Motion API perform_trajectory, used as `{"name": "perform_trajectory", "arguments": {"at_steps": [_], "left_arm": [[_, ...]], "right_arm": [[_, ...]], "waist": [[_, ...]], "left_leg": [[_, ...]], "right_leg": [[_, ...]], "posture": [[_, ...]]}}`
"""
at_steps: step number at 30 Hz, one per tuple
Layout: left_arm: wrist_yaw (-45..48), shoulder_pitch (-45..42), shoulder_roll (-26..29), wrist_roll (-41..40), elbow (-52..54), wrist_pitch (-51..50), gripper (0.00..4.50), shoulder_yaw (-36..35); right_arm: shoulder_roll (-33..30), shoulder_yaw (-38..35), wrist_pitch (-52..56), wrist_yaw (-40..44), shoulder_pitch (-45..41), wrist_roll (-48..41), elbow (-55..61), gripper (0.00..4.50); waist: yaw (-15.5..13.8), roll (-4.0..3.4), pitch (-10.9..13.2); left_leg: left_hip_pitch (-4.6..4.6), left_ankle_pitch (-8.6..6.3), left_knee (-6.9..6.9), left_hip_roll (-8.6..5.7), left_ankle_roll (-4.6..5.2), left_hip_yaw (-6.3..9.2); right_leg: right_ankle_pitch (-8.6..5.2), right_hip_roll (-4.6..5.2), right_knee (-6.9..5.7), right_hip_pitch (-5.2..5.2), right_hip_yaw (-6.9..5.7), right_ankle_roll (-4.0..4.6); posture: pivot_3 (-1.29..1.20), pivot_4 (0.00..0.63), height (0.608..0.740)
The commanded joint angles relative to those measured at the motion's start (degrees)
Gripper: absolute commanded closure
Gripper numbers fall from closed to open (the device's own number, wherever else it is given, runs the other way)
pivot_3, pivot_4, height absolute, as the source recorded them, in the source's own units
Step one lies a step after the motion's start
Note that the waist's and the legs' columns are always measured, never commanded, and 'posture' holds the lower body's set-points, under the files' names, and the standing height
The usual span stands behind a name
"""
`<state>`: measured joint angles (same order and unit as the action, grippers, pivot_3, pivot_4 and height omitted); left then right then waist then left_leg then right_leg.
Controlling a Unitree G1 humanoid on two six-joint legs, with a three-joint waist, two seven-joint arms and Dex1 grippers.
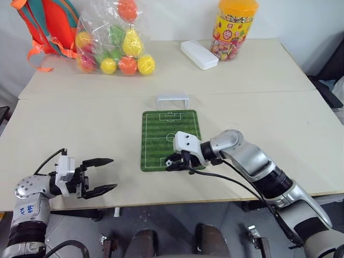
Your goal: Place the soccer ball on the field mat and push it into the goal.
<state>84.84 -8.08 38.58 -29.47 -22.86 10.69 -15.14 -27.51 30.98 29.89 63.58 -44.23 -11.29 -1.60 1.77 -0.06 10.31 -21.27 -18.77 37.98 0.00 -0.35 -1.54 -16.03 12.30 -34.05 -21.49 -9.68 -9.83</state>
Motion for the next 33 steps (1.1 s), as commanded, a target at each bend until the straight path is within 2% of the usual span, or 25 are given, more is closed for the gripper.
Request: {"name": "perform_trajectory", "arguments": {"at_steps": [1, 17, 30, 32, 33], "left_arm": [[-1.13, 1.58, -0.25, -1.91, 3.23, -0.37, 0.0, -1.82], [-3.18, 2.24, 0.01, -2.22, 5.37, -1.24, 0.0, -2.17], [-3.07, 0.13, 0.37, -1.66, 4.04, -1.36, 0.0, -1.98], [-3.12, -0.28, 0.36, -1.55, 3.81, -1.33, 0.0, -1.93], [-3.16, -0.52, 0.37, -1.49, 3.67, -1.3, 0.0, -1.92]], "right_arm": [[1.69, -0.76, -3.05, 1.34, -1.41, 1.16, -1.83, 3.65], [3.39, -3.48, -7.4, 2.98, -0.85, 3.16, -7.61, 3.65], [3.22, -4.84, -8.12, 4.07, -0.02, 3.35, -7.89, 3.65], [2.96, -4.7, -8.17, 4.32, 0.33, 3.42, -7.54, 2.93], [2.88, -4.66, -8.18, 4.35, 0.45, 3.48, -7.47, 2.72]], "waist": [[0.01, 0.0, 0.0], [0.02, 0.0, 0.0], [0.02, 0.0, 0.0], [0.02, 0.0, 0.0], [0.02, 0.0, 0.0]], "left_leg": [[0.0, 0.0, 0.0, 0.0, 0.0, 0.0], [0.0, -0.01, 0.01, 0.0, -0.01, 0.0], [0.01, -0.01, 0.01, 0.01, -0.01, -0.01], [0.01, -0.01, 0.01, 0.01, -0.01, -0.01], [0.01, -0.01, 0.01, 0.01, -0.01, -0.01]], "right_leg": [[0.0, -0.01, 0.0, 0.0, 0.0, 0.0], [0.0, -0.01, 0.0, 0.0, 0.01, 0.0], [0.0, -0.01, 0.0, 0.0, 0.02, 0.0], [0.0, -0.01, 0.0, 0.0, 0.02, 0.0], [0.0, -0.01, 0.0, 0.0, 0.02, 0.0]], "posture": [[0.0, 0.15, 0.74], [0.0, 0.15, 0.74], [0.0, 0.15, 0.74], [0.0, 0.15, 0.74], [0.0, 0.15, 0.74]]}}
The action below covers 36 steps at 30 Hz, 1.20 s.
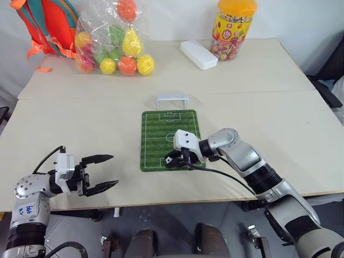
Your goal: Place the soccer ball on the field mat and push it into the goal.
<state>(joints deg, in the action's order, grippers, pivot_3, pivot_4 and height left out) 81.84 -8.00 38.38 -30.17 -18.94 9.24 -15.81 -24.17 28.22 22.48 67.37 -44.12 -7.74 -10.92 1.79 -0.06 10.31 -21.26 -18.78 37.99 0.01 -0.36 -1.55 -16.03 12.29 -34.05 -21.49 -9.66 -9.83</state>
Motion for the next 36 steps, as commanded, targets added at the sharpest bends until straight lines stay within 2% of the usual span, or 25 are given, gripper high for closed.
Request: {"name": "perform_trajectory", "arguments": {"at_steps": [1, 8, 15, 21, 24, 31, 34, 36], "left_arm": [[-0.17, -0.75, 0.57, -0.75, -0.34, 0.17, 0.0, -1.24], [-0.23, -1.71, 0.45, -0.59, -0.8, 0.33, 0.0, -1.11], [0.01, -2.91, 0.43, -0.46, -1.79, 0.47, 0.0, -0.87], [-0.04, -3.75, 0.32, -0.26, -2.52, 0.52, 0.0, -0.73], [-0.01, -3.94, 0.2, -0.17, -2.71, 0.54, 0.0, -0.61], [0.62, -4.56, 0.24, -0.27, -3.33, 0.58, 0.0, -0.48], [1.71, -5.03, 0.25, -0.67, -3.66, 0.61, 0.0, -0.28], [2.46, -5.28, 0.24, -0.91, -3.74, 0.57, 0.0, -0.22]], "right_arm": [[-0.5, -1.88, -0.77, 0.57, 0.41, -0.03, 1.89, 2.4], [-1.02, -2.01, -1.24, 0.72, 1.2, 0.47, 2.09, 0.12], [-1.25, -3.53, 0.17, 1.2, -0.25, -1.09, 5.42, 0.05], [-2.7, -7.61, 5.98, 1.91, -1.37, -5.36, 15.77, 0.05], [-3.4, -9.24, 7.76, 0.71, 1.01, -6.98, 20.71, 0.56], [-6.62, -6.59, 10.12, -1.52, 8.94, -5.48, 29.85, 2.97], [-6.77, -5.15, 10.24, -2.74, 10.55, -4.7, 30.41, 3.97], [-6.45, -4.38, 10.24, -3.15, 11.27, -4.65, 30.12, 4.48]], "waist": [[0.0, 0.0, 0.0], [0.01, 0.0, 0.0], [-0.01, 0.0, 0.0], [-0.03, 0.0, 0.0], [-0.12, 0.01, 0.0], [-0.22, 0.03, -0.02], [-0.16, 0.04, -0.02], [-0.07, 0.05, -0.02]], "left_leg": [[0.0, 0.0, 0.0, 0.0, 0.0, 0.0], [0.02, 0.0, 0.02, 0.0, 0.0, -0.01], [0.01, 0.0, 0.06, 0.0, 0.0, -0.01], [0.0, 0.0, 0.04, 0.0, 0.0, -0.01], [0.01, 0.0, 0.04, 0.01, -0.01, -0.01], [0.0, -0.02, 0.03, 0.0, -0.01, -0.01], [0.0, -0.02, 0.04, 0.0, -0.01, -0.02], [0.01, -0.02, 0.05, 0.01, -0.01, -0.04]], "right_leg": [[0.0, 0.0, 0.0, 0.0, 0.0, 0.0], [0.0, 0.0, -0.02, 0.0, 0.01, 0.0], [0.0, 0.0, -0.05, 0.0, 0.04, 0.01], [0.0, 0.0, -0.04, -0.01, 0.04, 0.01], [0.0, -0.01, -0.04, -0.01, 0.03, 0.01], [0.0, -0.01, -0.03, -0.01, 0.04, 0.01], [0.01, -0.01, -0.04, -0.01, 0.04, 0.01], [0.01, -0.01, -0.04, -0.01, 0.06, 0.01]], "posture": [[0.0, 0.15, 0.74], [0.0, 0.15, 0.74], [0.0, 0.15, 0.74], [0.0, 0.15, 0.74], [0.0, 0.15, 0.74], [0.0, 0.15, 0.74], [0.0, 0.15, 0.74], [0.0, 0.15, 0.74]]}}
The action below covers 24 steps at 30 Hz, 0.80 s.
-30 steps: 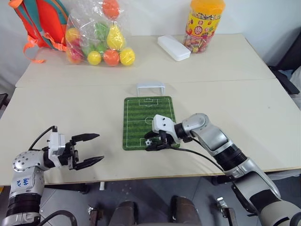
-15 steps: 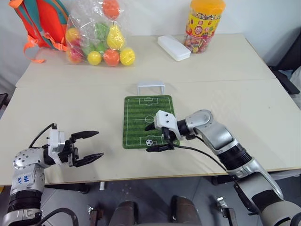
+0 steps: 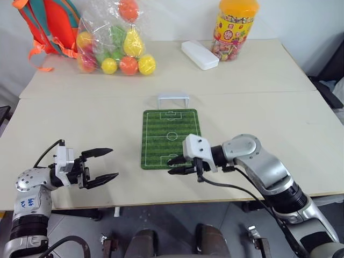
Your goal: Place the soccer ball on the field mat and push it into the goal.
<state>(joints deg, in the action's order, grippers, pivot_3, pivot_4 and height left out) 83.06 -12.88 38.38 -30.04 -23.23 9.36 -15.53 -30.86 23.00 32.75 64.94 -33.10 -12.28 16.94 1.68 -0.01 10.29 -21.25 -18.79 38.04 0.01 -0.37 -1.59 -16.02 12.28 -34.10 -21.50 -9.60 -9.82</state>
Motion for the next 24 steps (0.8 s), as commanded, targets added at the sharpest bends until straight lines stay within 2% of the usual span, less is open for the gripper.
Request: {"name": "perform_trajectory", "arguments": {"at_steps": [1, 11, 14, 16, 20, 24], "left_arm": [[1.71, -0.54, 0.26, -1.18, 0.48, 0.31, 0.0, -0.49], [3.73, 0.06, 0.78, -1.74, 1.49, -0.85, 0.0, -1.08], [3.26, 0.36, 0.84, -1.56, 1.77, -0.86, 0.0, -1.23], [2.83, 0.25, 0.83, -1.47, 1.8, -0.84, 0.0, -1.38], [0.55, -4.27, 0.4, -0.35, -2.03, 0.17, 0.0, -1.63], [0.49, -7.04, 0.14, -0.15, -4.23, 0.7, 0.0, -1.22]], "right_arm": [[0.6, 1.38, -0.1, -0.87, 0.47, -0.02, 1.79, 4.48], [5.18, 4.31, -5.42, -0.9, -3.27, 2.73, -9.46, 4.48], [6.62, 3.83, -9.81, -1.84, -5.96, 5.07, -17.84, 4.48], [7.09, 2.63, -12.49, -3.1, -8.44, 6.68, -22.87, 4.48], [7.74, -3.21, -19.82, -10.49, -18.6, 9.9, -36.67, 4.48], [8.72, -7.75, -24.43, -14.17, -25.28, 9.81, -44.14, 4.48]], "waist": [[0.05, 0.0, 0.0], [0.01, 0.01, -0.01], [0.07, 0.01, -0.01], [0.11, 0.01, -0.01], [0.24, 0.02, 0.01], [0.36, 0.04, 0.01]], "left_leg": [[0.02, 0.0, 0.0, 0.0, 0.0, -0.01], [0.03, 0.0, 0.02, 0.0, 0.0, -0.02], [0.04, 0.0, 0.01, 0.0, 0.0, -0.02], [0.04, 0.0, 0.02, 0.0, 0.0, -0.03], [0.0, 0.0, 0.01, 0.02, 0.0, -0.05], [0.03, 0.01, 0.03, 0.02, -0.01, -0.05]], "right_leg": [[0.0, 0.0, 0.0, 0.0, 0.02, 0.0], [0.0, 0.0, -0.01, 0.0, 0.05, 0.0], [0.0, -0.01, -0.01, 0.0, 0.05, 0.0], [0.0, -0.01, -0.01, 0.0, 0.06, 0.01], [0.0, -0.03, 0.0, -0.04, 0.08, 0.01], [0.03, -0.04, -0.05, -0.04, 0.13, 0.04]], "posture": [[0.0, 0.15, 0.74], [0.0, 0.15, 0.74], [0.0, 0.15, 0.74], [0.0, 0.15, 0.74], [0.0, 0.15, 0.74], [0.0, 0.15, 0.74]]}}
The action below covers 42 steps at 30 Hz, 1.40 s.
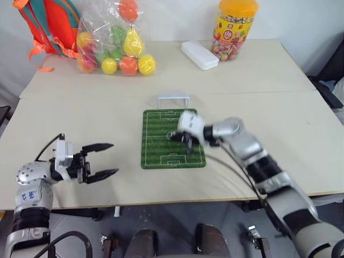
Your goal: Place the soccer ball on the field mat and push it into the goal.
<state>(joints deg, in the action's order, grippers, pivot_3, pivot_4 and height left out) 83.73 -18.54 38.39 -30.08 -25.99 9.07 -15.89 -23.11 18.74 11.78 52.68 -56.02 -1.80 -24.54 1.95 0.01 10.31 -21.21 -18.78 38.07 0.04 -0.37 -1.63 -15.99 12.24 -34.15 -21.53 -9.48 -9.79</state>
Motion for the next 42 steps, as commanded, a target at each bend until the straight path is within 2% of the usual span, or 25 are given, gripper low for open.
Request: {"name": "perform_trajectory", "arguments": {"at_steps": [1, 7, 11, 15, 18, 21, 23, 26, 33, 42], "left_arm": [[-0.68, -2.48, -0.09, 0.14, -2.36, 1.39, 0.0, -0.8], [-3.71, -7.5, -1.47, 2.51, -7.92, 4.4, 0.0, -0.39], [-11.9, -10.86, -2.18, 4.62, -12.36, 5.57, 0.0, -1.69], [-15.44, -11.67, -2.53, 4.67, -13.24, 5.59, 0.0, -2.31], [-18.21, -10.2, -2.38, 3.34, -11.42, 3.97, 0.0, -3.88], [-22.03, -6.99, -1.58, 4.48, -8.86, 1.07, 0.0, -4.06], [-21.36, -4.77, -1.31, 3.62, -6.54, 0.44, 0.0, -4.59], [-20.24, -3.46, -0.88, 1.38, -4.78, -1.9, 0.0, -5.73], [-19.81, -0.99, 3.36, 0.95, -7.46, -5.11, 0.0, -9.11], [-19.95, 1.0, 4.29, 0.18, -5.22, -7.36, 0.0, -11.2]], "right_arm": [[1.03, -5.5, -3.64, -2.56, -3.35, -1.69, -2.11, 4.48], [-2.3, -9.91, 1.58, 0.05, 0.18, -4.79, 7.17, 4.48], [-8.52, -12.75, 5.85, 3.42, 8.14, -7.53, 15.04, 4.48], [-12.36, -15.59, 5.3, 6.16, 13.02, -10.15, 16.8, 4.48], [-16.29, -20.09, -2.43, 11.06, 19.48, -12.47, 13.38, 4.48], [-20.47, -22.97, -6.33, 20.24, 25.34, -16.31, 9.98, 3.91], [-22.38, -23.91, -7.84, 24.83, 27.02, -17.77, 6.22, 3.36], [-23.59, -25.13, -9.82, 29.64, 26.71, -19.29, 0.4, 2.29], [-25.11, -27.47, -17.39, 30.42, 21.07, -17.25, -15.6, 0.03], [-24.35, -28.32, -20.68, 30.52, 20.81, -18.13, -18.06, 0.03]], "waist": [[0.17, 0.01, -0.01], [0.18, 0.01, -0.01], [-0.28, 0.04, -0.01], [-0.1, 0.06, 0.01], [-0.08, 0.07, 0.01], [-0.23, 0.09, 0.01], [-0.15, 0.1, 0.02], [-0.05, 0.11, 0.03], [-0.12, 0.11, 0.03], [-0.36, 0.11, 0.03]], "left_leg": [[0.04, -0.01, -0.04, 0.02, -0.01, 0.0], [-0.05, -0.07, -0.12, 0.03, 0.0, 0.01], [-0.07, -0.08, -0.12, 0.03, 0.0, 0.04], [-0.1, -0.1, -0.09, 0.0, 0.03, -0.02], [-0.05, -0.1, -0.09, 0.04, 0.03, -0.1], [-0.04, -0.11, -0.09, 0.03, 0.06, -0.12], [-0.04, -0.13, -0.1, 0.03, 0.08, -0.13], [0.0, -0.12, -0.04, 0.06, 0.08, -0.24], [0.09, -0.12, 0.11, 0.09, 0.09, -0.33], [0.06, -0.12, 0.09, 0.1, 0.09, -0.32]], "right_leg": [[0.0, -0.02, 0.0, 0.0, 0.0, 0.0], [0.0, -0.08, 0.12, -0.02, -0.04, -0.01], [0.01, -0.08, 0.13, -0.01, -0.07, -0.01], [0.04, -0.07, 0.22, -0.01, -0.03, -0.07], [0.04, -0.07, 0.21, -0.01, 0.01, -0.07], [0.05, -0.07, 0.26, 0.02, 0.04, -0.09], [0.05, -0.07, 0.28, 0.02, 0.04, -0.09], [0.05, -0.07, 0.27, 0.02, 0.13, -0.1], [0.15, -0.07, 0.21, 0.05, 0.28, -0.09], [0.15, -0.08, 0.23, 0.05, 0.25, -0.09]], "posture": [[0.0, 0.15, 0.74], [0.0, 0.15, 0.74], [0.0, 0.15, 0.74], [0.0, 0.15, 0.74], [0.0, 0.15, 0.74], [0.0, 0.15, 0.74], [0.0, 0.15, 0.74], [0.0, 0.15, 0.74], [0.0, 0.15, 0.74], [0.0, 0.15, 0.74]]}}
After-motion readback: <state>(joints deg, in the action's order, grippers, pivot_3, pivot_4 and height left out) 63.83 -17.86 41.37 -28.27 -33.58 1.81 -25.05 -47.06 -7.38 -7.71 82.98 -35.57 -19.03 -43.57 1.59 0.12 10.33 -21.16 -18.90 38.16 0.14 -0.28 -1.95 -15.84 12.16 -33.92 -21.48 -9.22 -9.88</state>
